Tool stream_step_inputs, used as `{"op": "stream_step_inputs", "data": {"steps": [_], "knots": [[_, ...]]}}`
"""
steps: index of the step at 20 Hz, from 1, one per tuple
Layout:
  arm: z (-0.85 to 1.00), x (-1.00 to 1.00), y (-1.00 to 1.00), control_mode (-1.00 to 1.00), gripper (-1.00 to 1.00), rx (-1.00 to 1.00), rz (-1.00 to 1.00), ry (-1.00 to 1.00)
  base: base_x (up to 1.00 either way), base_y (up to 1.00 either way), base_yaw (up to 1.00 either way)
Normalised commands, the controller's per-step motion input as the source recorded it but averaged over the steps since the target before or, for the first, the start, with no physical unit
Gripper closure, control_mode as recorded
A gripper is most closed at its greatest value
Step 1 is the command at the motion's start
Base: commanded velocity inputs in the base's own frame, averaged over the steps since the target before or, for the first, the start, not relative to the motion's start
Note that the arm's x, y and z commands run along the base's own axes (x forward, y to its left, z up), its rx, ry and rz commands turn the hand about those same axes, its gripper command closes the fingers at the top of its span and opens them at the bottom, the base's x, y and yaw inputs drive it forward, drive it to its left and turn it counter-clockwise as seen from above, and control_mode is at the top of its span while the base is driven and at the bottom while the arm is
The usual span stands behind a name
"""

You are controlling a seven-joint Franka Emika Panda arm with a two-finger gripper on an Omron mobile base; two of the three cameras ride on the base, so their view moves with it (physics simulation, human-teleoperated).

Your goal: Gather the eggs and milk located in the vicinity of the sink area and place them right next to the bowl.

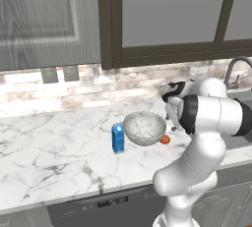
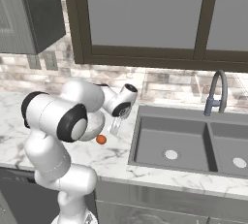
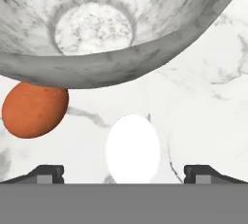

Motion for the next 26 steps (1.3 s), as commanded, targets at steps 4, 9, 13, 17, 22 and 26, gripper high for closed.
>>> {"op": "stream_step_inputs", "data": {"steps": [4, 9, 13, 17, 22, 26], "knots": [[0.48, -0.09, -0.09, -1.00, -1.00, 0.00, -0.21, -0.06, 0.00, 0.00, 0.00], [0.32, -0.22, 0.01, -1.00, -1.00, 0.00, -0.22, -0.03, 0.00, 0.00, 0.00], [0.04, -0.44, 0.15, -1.00, -1.00, 0.00, -0.19, 0.00, 0.00, 0.00, 0.00], [0.05, -0.57, 0.02, -1.00, -1.00, 0.00, -0.19, 0.00, 0.00, 0.00, 0.00], [0.30, -0.63, 0.00, -1.00, -1.00, 0.00, -0.18, 0.00, 0.00, 0.00, 0.00], [0.66, -0.38, -0.01, -1.00, -1.00, 0.01, -0.16, 0.00, 0.00, 0.00, 0.00]]}}
